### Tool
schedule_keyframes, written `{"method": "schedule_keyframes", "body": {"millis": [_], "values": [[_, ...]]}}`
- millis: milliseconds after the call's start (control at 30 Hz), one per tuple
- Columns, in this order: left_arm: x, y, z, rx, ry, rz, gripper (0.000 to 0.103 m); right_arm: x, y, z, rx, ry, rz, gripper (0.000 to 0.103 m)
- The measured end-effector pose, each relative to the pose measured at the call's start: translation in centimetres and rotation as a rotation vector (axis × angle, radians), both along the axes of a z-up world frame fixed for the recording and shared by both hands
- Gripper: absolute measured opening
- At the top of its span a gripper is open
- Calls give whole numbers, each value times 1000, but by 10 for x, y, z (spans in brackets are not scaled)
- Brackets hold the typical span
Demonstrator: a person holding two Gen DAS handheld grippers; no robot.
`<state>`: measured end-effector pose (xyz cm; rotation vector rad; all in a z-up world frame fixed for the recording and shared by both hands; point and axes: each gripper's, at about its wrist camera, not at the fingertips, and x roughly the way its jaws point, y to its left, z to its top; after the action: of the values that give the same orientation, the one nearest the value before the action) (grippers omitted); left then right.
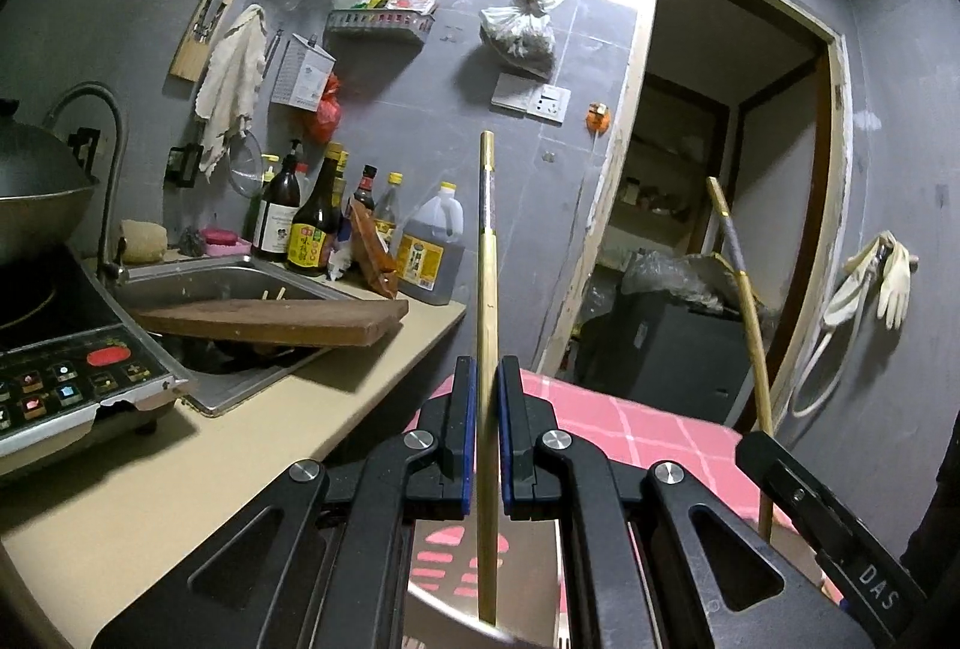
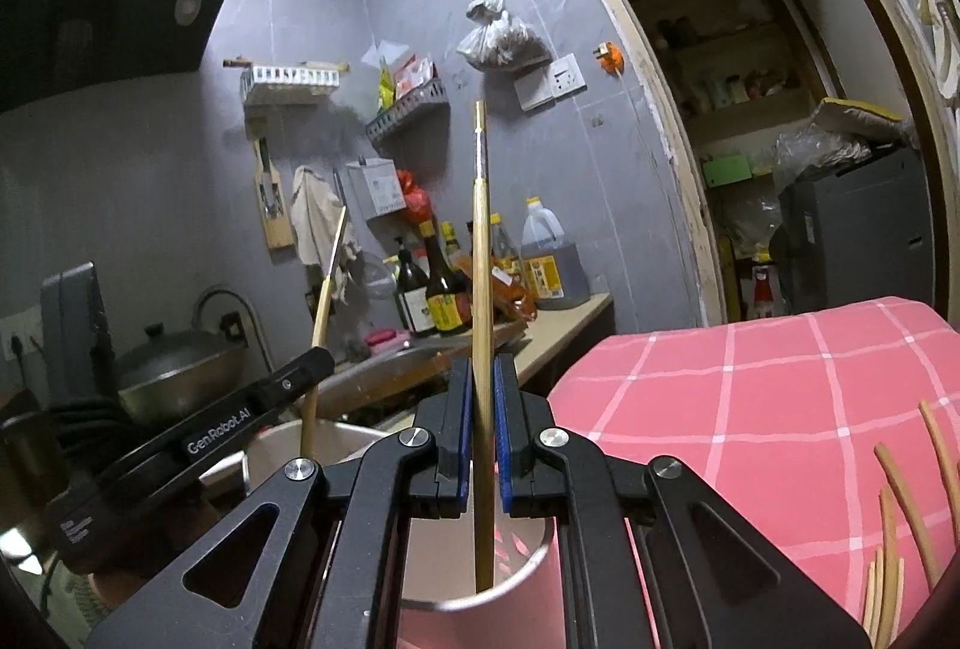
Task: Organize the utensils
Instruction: 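Carry the chopstick over the white caddy and lower it in with the right gripper, then open the right gripper to release the chopstick and withdraw from the caddy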
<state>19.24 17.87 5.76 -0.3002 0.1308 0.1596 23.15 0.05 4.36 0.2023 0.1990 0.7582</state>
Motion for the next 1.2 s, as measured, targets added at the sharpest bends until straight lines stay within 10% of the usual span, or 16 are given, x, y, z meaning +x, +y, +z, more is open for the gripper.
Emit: {"method": "schedule_keyframes", "body": {"millis": [1200], "values": [[-7,-23,-6,97,138,-45,5,-19,-24,1,-103,15,7,7]]}}
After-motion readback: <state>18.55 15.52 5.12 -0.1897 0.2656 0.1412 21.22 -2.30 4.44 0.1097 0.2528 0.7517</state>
